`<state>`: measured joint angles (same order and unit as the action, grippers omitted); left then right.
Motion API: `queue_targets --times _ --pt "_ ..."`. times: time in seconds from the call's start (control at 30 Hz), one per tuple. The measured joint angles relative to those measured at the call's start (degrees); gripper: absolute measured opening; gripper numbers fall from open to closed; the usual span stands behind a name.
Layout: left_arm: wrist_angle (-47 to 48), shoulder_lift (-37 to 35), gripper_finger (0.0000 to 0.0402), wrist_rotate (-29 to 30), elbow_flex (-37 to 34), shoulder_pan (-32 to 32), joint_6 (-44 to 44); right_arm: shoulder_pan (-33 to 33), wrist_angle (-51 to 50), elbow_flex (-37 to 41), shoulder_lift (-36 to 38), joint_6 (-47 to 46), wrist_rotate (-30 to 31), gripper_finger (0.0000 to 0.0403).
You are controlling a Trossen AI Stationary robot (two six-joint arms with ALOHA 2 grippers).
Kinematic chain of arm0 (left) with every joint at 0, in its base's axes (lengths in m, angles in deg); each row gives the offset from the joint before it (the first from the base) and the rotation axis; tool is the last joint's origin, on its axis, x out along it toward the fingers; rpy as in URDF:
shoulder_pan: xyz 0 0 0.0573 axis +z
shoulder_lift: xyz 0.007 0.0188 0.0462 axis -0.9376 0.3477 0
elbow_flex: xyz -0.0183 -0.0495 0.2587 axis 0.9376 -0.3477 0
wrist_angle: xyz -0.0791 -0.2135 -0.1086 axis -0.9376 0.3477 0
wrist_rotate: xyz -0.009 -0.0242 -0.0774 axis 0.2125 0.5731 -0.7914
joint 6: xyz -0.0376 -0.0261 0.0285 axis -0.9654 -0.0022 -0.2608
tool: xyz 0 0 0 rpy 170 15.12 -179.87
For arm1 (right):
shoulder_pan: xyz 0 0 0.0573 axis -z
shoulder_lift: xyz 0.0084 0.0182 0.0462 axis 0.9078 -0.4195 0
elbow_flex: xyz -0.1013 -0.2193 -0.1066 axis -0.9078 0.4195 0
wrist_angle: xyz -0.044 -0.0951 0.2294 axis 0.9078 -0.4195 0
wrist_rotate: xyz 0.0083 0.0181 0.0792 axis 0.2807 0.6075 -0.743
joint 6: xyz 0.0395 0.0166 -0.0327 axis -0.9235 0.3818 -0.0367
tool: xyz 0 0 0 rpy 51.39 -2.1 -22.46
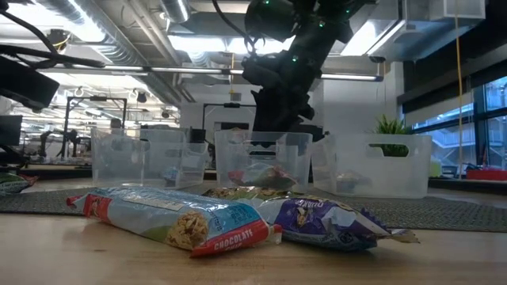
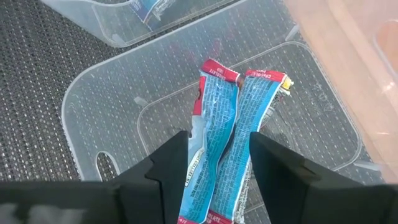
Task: Pick and place Granola Bars by type
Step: Put the red granola bar into the middle transparent bin
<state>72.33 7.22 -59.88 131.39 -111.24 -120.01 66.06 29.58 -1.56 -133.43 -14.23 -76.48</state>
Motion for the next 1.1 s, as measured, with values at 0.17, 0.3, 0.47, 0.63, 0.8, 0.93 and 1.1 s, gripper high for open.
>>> queue_targets --times 0.17,0.3,0.47,0.63,0.8,0.93,1.1 --pt "0.0 0.0 0.0239 0.9 0.0 0.0 0.8 0.0 0.0 0.0 0.7 -1.6 0.0 0.0174" --pt "0.1 0.0 0.0226 0.7 0.0 0.0 1.8 0.0 -0.2 0.0 2.2 -1.7 0.0 0.0175" --pt "0.1 0.0 0.0191 0.6 0.0 0.0 1.8 0.0 -0.5 0.0 4.3 -1.8 0.0 0.0175" --pt "0.1 0.0 0.0146 0.5 0.0 0.0 2.4 -0.3 -1.9 0.0 6.7 -1.6 -0.1 0.0174" --pt "0.1 0.0 0.0106 0.7 0.0 0.0 2.9 -0.8 -5.7 0.0 9.9 -1.7 -5.1 0.0174" --pt "0.1 -0.8 0.0085 2.0 0.0 0.0 4.6 -3.4 -9.2 0.0 12.4 -1.1 -5.6 0.0174" --pt "0.4 -4.6 0.0079 5.0 1.9 1.1 9.8 -7.5 -13.4 0.0 14.3 -1.4 -4.1 0.0174"
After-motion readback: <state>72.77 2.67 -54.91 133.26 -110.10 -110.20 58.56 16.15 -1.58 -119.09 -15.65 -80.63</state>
